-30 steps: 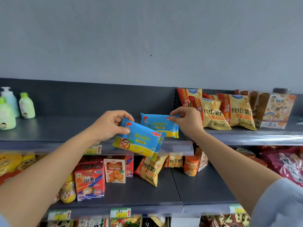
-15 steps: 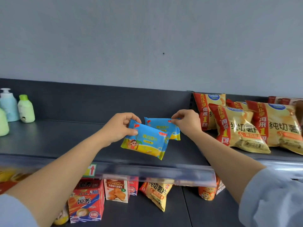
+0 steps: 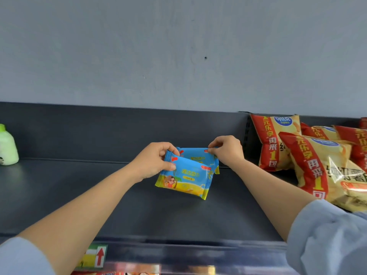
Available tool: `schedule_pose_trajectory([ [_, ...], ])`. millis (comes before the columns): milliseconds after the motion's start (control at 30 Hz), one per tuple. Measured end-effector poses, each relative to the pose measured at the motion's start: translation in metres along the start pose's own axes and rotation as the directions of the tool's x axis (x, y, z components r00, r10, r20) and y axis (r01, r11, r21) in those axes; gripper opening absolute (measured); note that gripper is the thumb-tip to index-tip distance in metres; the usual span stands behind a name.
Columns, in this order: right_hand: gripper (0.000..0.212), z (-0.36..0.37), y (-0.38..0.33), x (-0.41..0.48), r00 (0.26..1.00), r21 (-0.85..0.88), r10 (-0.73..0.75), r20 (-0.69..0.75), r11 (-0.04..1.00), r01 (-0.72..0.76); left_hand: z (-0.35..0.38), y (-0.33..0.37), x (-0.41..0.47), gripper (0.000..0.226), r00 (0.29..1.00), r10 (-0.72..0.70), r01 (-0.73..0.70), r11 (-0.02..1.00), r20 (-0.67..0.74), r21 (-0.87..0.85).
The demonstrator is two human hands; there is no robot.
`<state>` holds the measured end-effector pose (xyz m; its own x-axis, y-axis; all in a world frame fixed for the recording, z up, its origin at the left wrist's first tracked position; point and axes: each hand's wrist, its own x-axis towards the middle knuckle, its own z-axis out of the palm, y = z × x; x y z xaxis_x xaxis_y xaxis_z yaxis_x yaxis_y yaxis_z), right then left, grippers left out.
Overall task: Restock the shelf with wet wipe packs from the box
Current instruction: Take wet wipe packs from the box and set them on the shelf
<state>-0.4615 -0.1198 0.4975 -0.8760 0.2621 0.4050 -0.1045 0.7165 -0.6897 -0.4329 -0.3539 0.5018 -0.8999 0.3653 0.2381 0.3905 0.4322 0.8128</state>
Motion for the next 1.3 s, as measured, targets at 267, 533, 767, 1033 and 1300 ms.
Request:
schedule_pose_trajectory([
  [267, 0.004, 0.024, 0.010, 0.031, 0.999, 0.003, 0.041, 0.014, 0.999, -0.041, -0.002, -0.022, 0.034, 0.023, 1.000, -0.024, 0.024, 0.999, 0.018, -0.030],
  [533, 0.006, 0.036, 0.018, 0.048, 0.999, -0.024, 0.036, -0.013, 0.999, -0.036, -0.001, -0.035, 0.057, 0.023, 1.000, 0.001, -0.001, 0.998, 0.009, 0.065],
  [767, 0.019, 0.042, 0.029, 0.053, 1.000, -0.136, -0.021, 0.009, 0.990, 0.022, 0.002, -0.046, 0.067, 0.026, 1.000, 0.024, -0.022, 0.984, -0.013, 0.176],
  [1033, 0.019, 0.051, 0.029, 0.057, 0.997, -0.245, -0.067, -0.040, 0.968, 0.056, 0.004, -0.049, 0.070, 0.033, 0.998, 0.050, -0.061, 0.948, 0.042, 0.314],
  [1300, 0.025, 0.050, 0.025, 0.055, 0.997, -0.212, -0.015, -0.078, 0.977, -0.002, 0.006, -0.047, 0.073, 0.027, 0.995, 0.088, -0.066, 0.918, -0.039, 0.392],
])
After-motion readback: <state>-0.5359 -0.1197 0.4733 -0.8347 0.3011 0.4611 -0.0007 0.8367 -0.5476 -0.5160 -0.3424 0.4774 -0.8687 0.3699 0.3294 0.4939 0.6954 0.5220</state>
